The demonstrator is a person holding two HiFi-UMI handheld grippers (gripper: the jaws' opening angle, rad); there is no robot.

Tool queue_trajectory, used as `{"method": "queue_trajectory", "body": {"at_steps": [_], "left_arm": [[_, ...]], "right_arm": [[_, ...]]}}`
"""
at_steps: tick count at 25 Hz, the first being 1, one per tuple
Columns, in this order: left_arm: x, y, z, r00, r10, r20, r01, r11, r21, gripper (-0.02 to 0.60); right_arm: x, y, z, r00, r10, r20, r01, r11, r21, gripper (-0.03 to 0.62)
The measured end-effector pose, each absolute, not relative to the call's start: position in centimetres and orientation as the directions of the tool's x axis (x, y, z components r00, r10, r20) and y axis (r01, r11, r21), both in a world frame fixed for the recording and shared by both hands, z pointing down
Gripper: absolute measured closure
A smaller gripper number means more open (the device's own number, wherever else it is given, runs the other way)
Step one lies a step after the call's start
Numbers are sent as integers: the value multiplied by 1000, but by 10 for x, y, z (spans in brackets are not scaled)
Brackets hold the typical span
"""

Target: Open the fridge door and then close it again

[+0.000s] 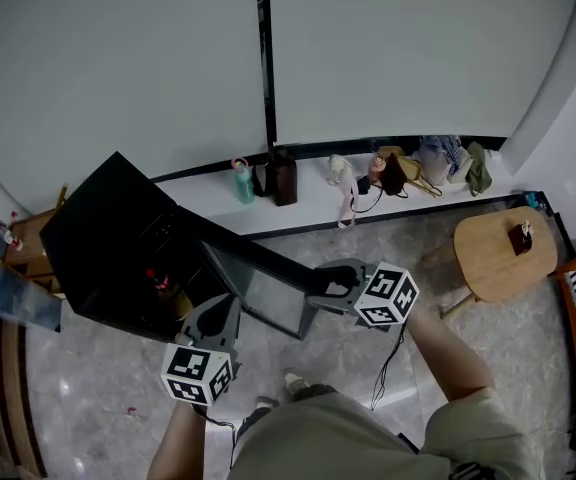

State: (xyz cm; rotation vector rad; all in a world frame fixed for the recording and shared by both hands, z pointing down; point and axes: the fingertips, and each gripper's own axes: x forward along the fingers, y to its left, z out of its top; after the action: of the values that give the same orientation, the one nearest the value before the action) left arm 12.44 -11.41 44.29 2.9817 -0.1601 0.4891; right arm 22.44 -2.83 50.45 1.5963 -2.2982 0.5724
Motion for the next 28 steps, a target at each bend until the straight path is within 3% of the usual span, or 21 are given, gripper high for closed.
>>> {"method": "queue_trajectory", "body": {"at_steps": [10, 21, 25, 28], "left_arm": [[70, -108, 441, 926, -130, 355, -168, -983, 77, 575], [10, -115, 436, 930, -179, 321, -222, -969, 104, 575], [-5, -120, 440, 925, -204, 322, -250, -962, 108, 575], [-17, -123, 444, 917, -218, 335, -270, -956, 116, 575]], "right_arm": [[178, -28, 501, -315, -814, 488, -947, 236, -217, 373], [116, -39, 490, -346, -855, 387, -889, 167, -426, 369], [100, -53, 486, -326, -854, 406, -914, 176, -365, 414], [83, -63, 486, -335, -837, 433, -927, 210, -311, 405]]}}
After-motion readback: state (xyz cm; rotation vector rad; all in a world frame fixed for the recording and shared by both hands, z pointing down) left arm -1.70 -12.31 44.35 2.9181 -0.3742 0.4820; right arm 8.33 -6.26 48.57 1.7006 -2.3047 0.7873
